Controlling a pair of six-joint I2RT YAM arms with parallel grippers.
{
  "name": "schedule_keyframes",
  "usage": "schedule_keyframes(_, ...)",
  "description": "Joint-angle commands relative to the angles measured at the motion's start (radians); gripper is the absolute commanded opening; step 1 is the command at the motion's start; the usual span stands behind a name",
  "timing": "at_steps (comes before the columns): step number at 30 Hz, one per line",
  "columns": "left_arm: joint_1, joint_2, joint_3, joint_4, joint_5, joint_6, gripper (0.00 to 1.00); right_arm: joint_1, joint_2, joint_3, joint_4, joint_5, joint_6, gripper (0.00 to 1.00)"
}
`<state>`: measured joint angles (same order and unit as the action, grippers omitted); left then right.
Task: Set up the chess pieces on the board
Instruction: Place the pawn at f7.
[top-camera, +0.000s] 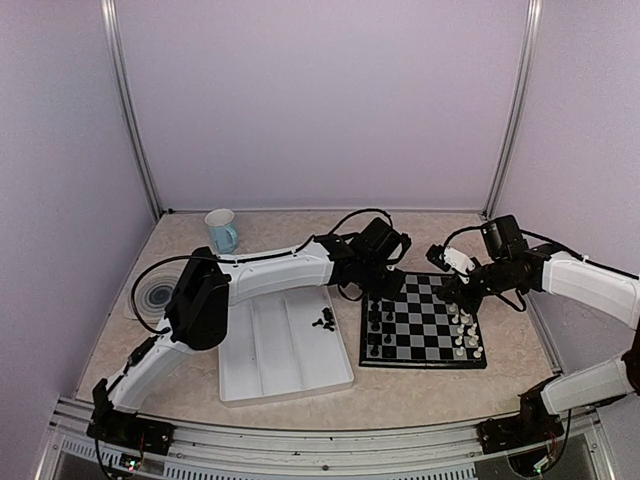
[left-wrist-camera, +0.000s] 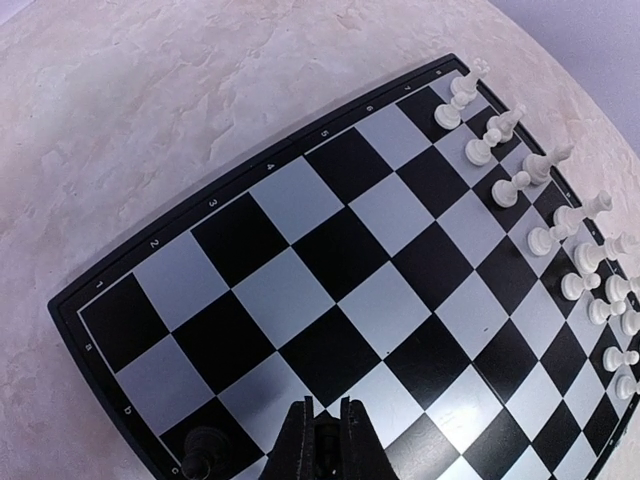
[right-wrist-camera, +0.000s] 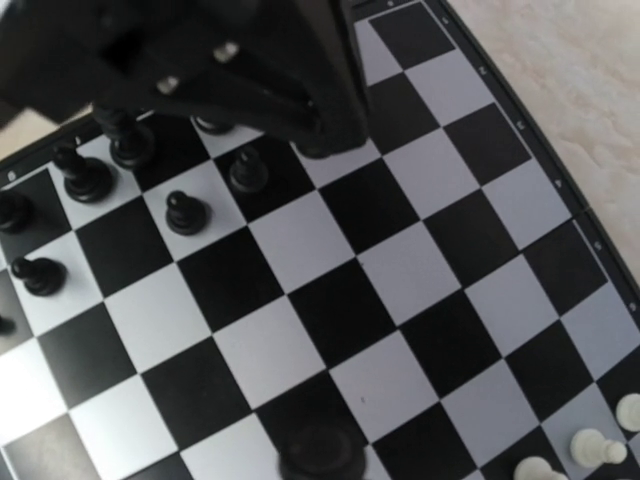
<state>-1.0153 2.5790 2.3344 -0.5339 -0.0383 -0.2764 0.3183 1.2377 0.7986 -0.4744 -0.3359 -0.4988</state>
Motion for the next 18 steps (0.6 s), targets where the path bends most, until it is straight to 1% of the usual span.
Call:
schedule_keyframes(1,-0.006,0.031,0.029,-0.013,-0.036,0.032,0.05,-0.011,-0.017,-0.016,0.024,-0.015,0.011,0.04)
schedule_keyframes(18,-0.006,0.073,0.063,0.017,-0.065,0.047,0.13,-0.013,-0.002,-0.021,0.031,-0.027,0.009,0.04)
